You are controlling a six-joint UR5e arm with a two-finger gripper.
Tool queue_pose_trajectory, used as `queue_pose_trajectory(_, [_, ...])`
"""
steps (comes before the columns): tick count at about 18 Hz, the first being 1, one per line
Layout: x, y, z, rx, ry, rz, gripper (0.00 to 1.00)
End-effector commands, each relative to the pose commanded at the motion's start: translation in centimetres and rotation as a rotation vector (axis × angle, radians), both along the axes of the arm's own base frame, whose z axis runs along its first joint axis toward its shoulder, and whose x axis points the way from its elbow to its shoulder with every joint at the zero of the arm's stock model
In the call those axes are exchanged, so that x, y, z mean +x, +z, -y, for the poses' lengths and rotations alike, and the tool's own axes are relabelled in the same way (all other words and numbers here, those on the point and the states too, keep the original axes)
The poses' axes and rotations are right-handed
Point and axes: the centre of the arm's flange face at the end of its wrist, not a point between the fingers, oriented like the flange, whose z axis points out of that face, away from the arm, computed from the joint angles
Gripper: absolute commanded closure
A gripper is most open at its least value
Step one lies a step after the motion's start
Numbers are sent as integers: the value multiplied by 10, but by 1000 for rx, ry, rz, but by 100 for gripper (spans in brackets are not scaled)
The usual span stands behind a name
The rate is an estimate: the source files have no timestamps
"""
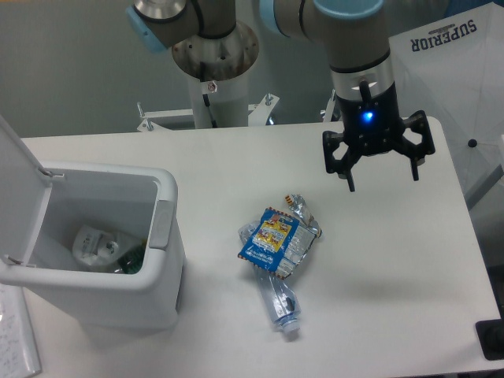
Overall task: Place the trash in the trash can
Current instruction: 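Move the open gripper down toward the clear plastic bottle under the snack bag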
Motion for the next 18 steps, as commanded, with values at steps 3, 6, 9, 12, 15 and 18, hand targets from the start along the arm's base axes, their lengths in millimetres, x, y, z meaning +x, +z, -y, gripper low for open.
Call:
queue_pose_trajectory(3, [-1,2,-1,11,6,-3,0])
queue_pose_trajectory(6, [-8,-12,-2,5,18,18,0])
queue_pose_trajectory(9, [-15,-25,-7,25,16,22,0])
queue_pose_trajectory(12, [-26,-49,-17,76,119,66,0])
queue_pose_trajectory(15, [-43,-74,-37,84,131,107,0])
queue_pose_trajectory(18, [-56,-111,-67,175,164,232,0])
